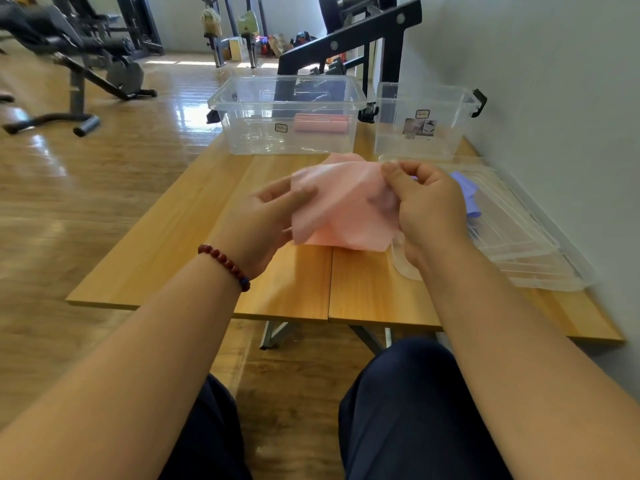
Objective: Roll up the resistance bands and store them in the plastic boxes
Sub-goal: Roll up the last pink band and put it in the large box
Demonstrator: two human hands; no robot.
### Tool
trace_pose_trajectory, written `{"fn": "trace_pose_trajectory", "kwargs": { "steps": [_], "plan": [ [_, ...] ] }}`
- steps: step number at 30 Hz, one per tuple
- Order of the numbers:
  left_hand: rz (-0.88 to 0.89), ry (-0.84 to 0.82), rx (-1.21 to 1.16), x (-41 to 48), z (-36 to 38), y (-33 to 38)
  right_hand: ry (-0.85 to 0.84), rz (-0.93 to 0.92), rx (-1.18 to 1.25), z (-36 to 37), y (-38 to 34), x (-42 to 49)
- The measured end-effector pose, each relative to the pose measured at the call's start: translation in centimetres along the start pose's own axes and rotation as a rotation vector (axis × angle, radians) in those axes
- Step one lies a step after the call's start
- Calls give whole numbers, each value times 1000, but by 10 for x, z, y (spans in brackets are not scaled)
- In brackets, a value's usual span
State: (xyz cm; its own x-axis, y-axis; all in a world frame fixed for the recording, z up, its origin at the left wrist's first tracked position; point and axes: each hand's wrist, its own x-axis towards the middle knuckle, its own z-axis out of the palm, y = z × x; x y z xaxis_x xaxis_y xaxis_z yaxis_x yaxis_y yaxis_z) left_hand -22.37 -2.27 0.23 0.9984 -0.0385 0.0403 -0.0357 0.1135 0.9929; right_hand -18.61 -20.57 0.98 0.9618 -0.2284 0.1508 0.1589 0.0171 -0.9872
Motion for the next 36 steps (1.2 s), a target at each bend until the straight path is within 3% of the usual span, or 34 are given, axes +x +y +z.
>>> {"fn": "trace_pose_trajectory", "kwargs": {
  "steps": [2,6,10,13,17,21,23,28,31,33,36],
  "plan": [
    [30,64,91,-1,2,1,27,-66,-64,-1,-2,5],
    [74,287,-30,6,5,6,60,-93,-114,3,-2,14],
    [114,369,-123,13,17,18,99,-205,-135,9,-10,20],
    [136,369,-116,20,17,28,84,-213,-60,13,-23,26],
    [-2,186,-63,29,4,25,-213,47,37,13,-22,28],
    [-72,46,359,28,-4,15,-456,25,-82,1,-3,24],
    [-42,82,415,29,-7,16,-402,24,-48,-3,0,26],
    [75,153,193,31,-2,33,-240,-40,-33,-4,-14,32],
    [110,228,80,33,4,39,-185,-69,108,0,-23,30],
    [104,249,102,34,5,40,-199,-35,196,0,-25,30],
    [43,76,88,31,2,39,-346,26,221,-4,-23,29]
  ]
}}
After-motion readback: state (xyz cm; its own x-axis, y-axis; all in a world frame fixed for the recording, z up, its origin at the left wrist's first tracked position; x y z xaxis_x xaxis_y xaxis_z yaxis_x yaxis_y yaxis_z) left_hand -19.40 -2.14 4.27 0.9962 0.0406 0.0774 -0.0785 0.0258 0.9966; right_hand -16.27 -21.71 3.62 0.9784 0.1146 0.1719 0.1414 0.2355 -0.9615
